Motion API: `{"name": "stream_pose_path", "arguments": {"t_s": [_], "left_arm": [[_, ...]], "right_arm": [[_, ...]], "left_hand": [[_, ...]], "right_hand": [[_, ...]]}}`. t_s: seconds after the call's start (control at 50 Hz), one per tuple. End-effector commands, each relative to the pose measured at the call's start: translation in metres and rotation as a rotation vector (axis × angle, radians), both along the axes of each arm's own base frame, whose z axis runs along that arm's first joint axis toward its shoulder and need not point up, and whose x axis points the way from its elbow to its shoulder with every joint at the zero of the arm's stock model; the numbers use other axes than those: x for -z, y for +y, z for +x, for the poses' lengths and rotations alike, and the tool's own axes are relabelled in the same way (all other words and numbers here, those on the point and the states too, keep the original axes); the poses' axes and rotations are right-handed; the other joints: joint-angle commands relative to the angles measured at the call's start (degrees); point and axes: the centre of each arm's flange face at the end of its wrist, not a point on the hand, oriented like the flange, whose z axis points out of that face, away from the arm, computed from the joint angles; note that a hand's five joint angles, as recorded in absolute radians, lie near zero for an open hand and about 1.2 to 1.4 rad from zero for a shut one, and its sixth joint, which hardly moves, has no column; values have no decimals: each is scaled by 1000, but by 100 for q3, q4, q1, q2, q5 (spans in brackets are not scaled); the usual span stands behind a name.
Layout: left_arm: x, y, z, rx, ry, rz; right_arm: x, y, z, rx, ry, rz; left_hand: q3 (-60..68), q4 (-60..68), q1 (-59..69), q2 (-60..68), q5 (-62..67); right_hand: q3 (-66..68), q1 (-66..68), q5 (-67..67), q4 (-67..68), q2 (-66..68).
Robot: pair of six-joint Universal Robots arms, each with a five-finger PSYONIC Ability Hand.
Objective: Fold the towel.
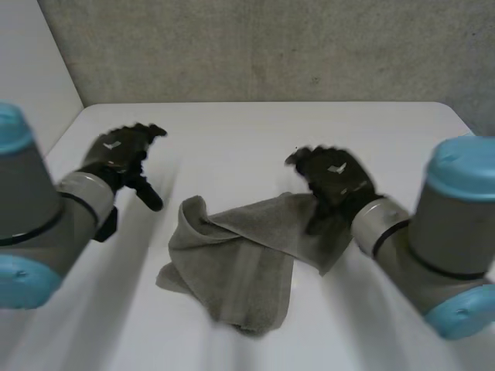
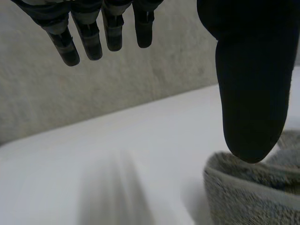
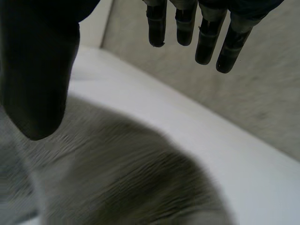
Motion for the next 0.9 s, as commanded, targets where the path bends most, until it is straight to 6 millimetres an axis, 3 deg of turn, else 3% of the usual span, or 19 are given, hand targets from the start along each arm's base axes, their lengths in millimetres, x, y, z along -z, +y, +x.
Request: {"name": "stream_pose_path", "arguments": {"t_s": [0.02,0.16,0.2,0.22,0.26,0.28,0.32,0.34,0.36,0.38,0.42,0.44,0.48,0.5,0.54,0.58,0.68,0.8,0.9], "left_arm": [[45,-20,-27,20,14,105],[71,-25,-50,69,-6,158],[78,-30,-55,73,-22,175],[78,-30,-55,73,-22,175],[67,-39,-60,80,-39,134],[67,-39,-60,80,-40,134],[41,-50,-65,86,-57,31],[41,-50,-65,86,-57,30],[22,-54,-68,82,-56,-33],[22,-54,-68,82,-56,-34],[-32,-62,-66,42,11,-210],[-32,-62,-66,42,12,-211],[-87,-59,-63,25,115,-406],[-88,-59,-63,25,116,-407],[-116,-49,-58,23,177,-521],[-121,-43,-56,25,188,-546],[-105,-27,-54,45,177,-498],[-59,8,-72,128,174,-324],[-34,19,-72,136,207,-212]], "right_arm": [[56,0,20,-80,191,-11],[57,-15,28,-65,240,-139],[45,-25,31,-38,234,-208],[45,-26,31,-38,234,-208],[21,-37,34,-6,198,-283],[21,-37,34,-6,198,-283],[-23,-44,35,35,111,-406],[-23,-44,35,35,111,-406],[-49,-43,35,51,51,-482],[-49,-42,35,51,50,-483],[-93,-35,29,76,-83,-595],[-93,-35,29,76,-84,-596],[-118,-27,19,89,-200,-618],[-119,-27,19,89,-201,-618],[-122,-23,8,95,-243,-565],[-118,-19,5,81,-233,-518],[-103,0,5,-8,-157,-377],[-97,10,6,-43,-116,-304],[-96,10,4,-27,-111,-296]], "left_hand": [[769,775,762,771,749],[2438,2444,2430,2439,2417],[4478,4484,4471,4480,4458],[4490,4496,4482,4492,4469],[6701,6707,6693,6702,6680],[6710,6717,6703,6712,6690],[6826,6832,6818,6828,6805],[6826,6832,6818,6828,6805],[6826,6832,6818,6828,6805],[6826,6832,6818,6828,6805],[6826,6832,6818,6828,6805],[6826,6832,6818,6828,6805],[6826,6832,6818,6828,6805],[6826,6832,6818,6828,6805],[6826,6832,6818,6828,6805],[6826,6832,6818,6828,6805],[6745,6751,6737,6747,6724],[3525,3531,3517,3526,3504],[1769,1775,1762,1771,1749]], "right_hand": [[125,159,120,39,110],[3526,3559,3521,3440,3510],[6388,6421,6382,6302,6372],[6402,6436,6397,6316,6387],[6666,6699,6660,6579,6650],[6666,6699,6660,6580,6650],[6666,6699,6660,6580,6650],[6666,6699,6660,6580,6650],[6666,6699,6660,6580,6650],[6666,6699,6660,6580,6650],[6666,6699,6660,6580,6650],[6666,6699,6660,6580,6650],[6666,6699,6660,6580,6650],[6666,6699,6660,6580,6650],[6666,6699,6660,6580,6650],[6666,6699,6660,6580,6650],[6666,6699,6660,6580,6650],[6666,6699,6660,6580,6650],[6666,6699,6660,6580,6650]]}}
